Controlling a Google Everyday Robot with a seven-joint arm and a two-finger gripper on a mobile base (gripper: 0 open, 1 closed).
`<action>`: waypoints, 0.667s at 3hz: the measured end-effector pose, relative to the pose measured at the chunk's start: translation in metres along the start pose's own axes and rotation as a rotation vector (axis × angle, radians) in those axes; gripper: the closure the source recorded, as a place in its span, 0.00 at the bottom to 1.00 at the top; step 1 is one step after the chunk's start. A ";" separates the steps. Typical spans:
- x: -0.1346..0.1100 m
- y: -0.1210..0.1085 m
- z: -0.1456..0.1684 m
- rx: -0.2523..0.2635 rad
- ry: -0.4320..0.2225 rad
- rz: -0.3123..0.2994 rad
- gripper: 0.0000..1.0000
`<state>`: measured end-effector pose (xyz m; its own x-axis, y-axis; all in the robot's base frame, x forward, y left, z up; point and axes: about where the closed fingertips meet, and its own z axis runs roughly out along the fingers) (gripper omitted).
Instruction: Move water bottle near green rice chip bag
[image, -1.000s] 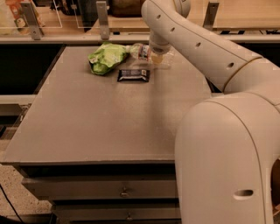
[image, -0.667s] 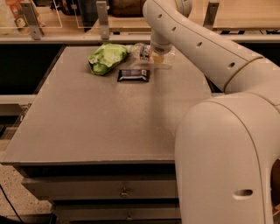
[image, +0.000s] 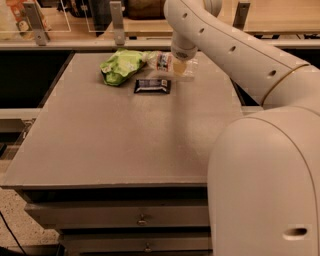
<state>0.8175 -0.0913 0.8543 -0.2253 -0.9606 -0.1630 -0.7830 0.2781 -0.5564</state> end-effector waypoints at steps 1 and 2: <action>-0.008 0.002 -0.004 0.009 0.013 -0.029 0.00; -0.010 0.005 0.000 -0.005 0.031 -0.046 0.00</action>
Offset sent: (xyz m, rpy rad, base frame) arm -0.0022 0.0139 -0.0005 -0.0699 0.0300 0.0254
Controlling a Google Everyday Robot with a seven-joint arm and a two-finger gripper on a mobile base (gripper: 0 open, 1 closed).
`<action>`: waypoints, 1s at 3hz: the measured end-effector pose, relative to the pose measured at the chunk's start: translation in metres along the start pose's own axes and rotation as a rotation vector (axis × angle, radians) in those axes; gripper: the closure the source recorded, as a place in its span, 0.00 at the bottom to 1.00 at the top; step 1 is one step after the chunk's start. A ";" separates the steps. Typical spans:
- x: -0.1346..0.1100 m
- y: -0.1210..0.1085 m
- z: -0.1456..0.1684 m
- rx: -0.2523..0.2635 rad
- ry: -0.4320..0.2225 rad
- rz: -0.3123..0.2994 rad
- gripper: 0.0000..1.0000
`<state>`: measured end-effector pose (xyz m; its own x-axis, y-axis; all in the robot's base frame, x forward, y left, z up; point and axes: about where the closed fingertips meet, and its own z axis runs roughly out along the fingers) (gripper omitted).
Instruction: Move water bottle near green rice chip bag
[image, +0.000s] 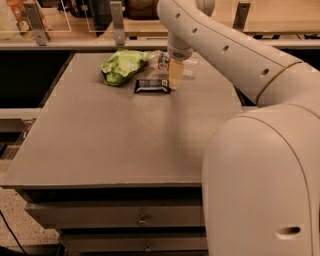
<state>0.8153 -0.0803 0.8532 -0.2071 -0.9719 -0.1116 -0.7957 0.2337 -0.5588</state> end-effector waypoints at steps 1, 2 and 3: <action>0.000 0.002 0.003 -0.010 0.006 -0.005 0.00; 0.001 0.000 -0.001 -0.016 -0.003 -0.014 0.00; 0.011 -0.008 -0.020 -0.017 -0.055 -0.006 0.00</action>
Offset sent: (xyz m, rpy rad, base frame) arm -0.0025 -0.0030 0.0142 0.0063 0.0109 0.0339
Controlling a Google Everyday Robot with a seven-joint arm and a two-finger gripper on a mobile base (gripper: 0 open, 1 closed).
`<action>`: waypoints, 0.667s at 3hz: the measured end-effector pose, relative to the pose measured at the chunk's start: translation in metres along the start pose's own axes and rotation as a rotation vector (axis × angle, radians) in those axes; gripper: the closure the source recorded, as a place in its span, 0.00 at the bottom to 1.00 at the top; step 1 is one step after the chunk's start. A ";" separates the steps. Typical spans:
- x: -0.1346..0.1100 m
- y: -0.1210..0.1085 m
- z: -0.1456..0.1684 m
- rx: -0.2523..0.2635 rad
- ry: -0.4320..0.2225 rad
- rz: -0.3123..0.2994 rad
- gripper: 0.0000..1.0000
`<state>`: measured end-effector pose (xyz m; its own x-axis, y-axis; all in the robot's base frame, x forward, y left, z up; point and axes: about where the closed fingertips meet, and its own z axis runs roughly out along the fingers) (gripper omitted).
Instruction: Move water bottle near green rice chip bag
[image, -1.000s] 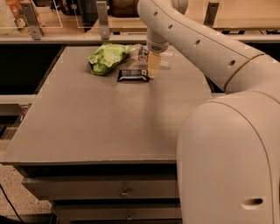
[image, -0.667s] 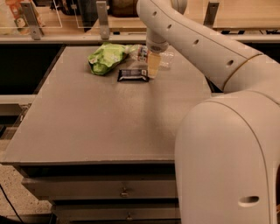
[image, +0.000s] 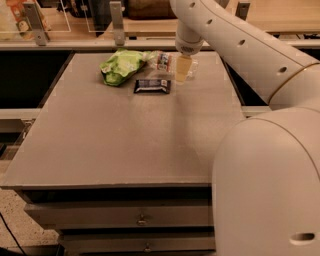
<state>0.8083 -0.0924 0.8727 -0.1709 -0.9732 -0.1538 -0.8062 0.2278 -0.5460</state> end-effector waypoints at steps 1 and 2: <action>0.017 -0.008 -0.023 0.003 -0.048 0.020 0.00; 0.019 -0.009 -0.023 0.001 -0.052 0.022 0.00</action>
Offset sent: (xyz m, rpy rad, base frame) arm -0.0077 -0.0167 0.0179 0.0429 -0.0119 0.0084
